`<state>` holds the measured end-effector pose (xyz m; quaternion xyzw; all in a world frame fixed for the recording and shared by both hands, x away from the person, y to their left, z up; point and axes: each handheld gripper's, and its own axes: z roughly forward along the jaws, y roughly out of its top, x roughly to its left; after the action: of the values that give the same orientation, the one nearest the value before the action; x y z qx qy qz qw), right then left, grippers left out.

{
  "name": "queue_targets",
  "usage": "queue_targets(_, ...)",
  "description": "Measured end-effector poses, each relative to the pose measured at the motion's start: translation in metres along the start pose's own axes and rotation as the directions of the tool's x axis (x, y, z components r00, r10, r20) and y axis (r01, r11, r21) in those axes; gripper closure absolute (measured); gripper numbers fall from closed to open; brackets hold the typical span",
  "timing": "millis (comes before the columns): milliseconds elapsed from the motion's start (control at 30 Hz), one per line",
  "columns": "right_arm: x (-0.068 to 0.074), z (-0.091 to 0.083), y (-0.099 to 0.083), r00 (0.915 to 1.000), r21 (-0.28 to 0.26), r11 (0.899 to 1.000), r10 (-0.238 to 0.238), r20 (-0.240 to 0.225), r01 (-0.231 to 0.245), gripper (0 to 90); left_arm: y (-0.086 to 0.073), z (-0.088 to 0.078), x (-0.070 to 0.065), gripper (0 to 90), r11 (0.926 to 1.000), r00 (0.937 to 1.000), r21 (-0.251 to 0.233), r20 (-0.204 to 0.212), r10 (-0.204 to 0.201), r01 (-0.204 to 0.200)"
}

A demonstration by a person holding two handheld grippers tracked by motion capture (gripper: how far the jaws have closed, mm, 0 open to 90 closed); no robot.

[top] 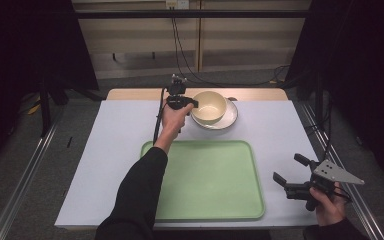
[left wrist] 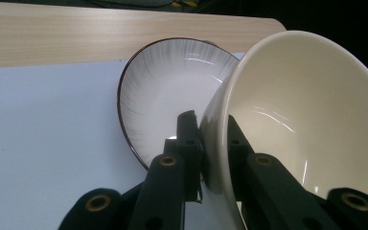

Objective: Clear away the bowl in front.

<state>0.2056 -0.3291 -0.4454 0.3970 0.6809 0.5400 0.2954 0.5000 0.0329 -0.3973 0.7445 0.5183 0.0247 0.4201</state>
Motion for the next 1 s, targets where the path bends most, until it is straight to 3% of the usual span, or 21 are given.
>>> queue_targets(33, 0.0, 0.0, 0.0, 1.0, 0.0, 1.0, 0.0, 0.0, 0.0, 0.0, 0.0, -0.001, -0.002, 82.6, 0.9999, 0.9999, -0.009, 0.005, -0.01, 0.01)
queue_targets(267, 0.0, 0.0, 0.0, 1.0, -0.001, 1.0, -0.002, 0.001, 0.002, 0.0, -0.003, -0.014, -0.011, 82.6, 0.9978, 0.998, 0.017, 0.005, 0.064, -0.064)
queue_targets(500, 0.0, 0.0, 0.0, 1.0, -0.001, 1.0, -0.003, 0.002, 0.003, 0.0, -0.011, -0.02, -0.017, 82.6, 0.9979, 0.997, 0.011, 0.045, 0.063, -0.063)
queue_targets(633, 0.0, 0.0, 0.0, 1.0, -0.001, 1.0, -0.003, 0.003, 0.003, 0.0, -0.014, -0.022, -0.023, 82.5, 0.9958, 0.9944, 0.024, 0.06, 0.087, -0.088)
queue_targets(667, 0.0, 0.0, 0.0, 1.0, -0.001, 1.0, -0.003, 0.002, 0.003, 0.0, -0.015, -0.022, -0.025, 82.5, 0.9971, 0.9949, 0.012, 0.068, 0.075, -0.076)
queue_targets(1000, 0.0, 0.0, 0.0, 1.0, -0.009, 1.0, -0.003, 0.0, 0.003, 0.0, -0.02, -0.027, -0.044, 82.5, 0.9924, 0.9865, 0.019, 0.113, 0.118, -0.121)
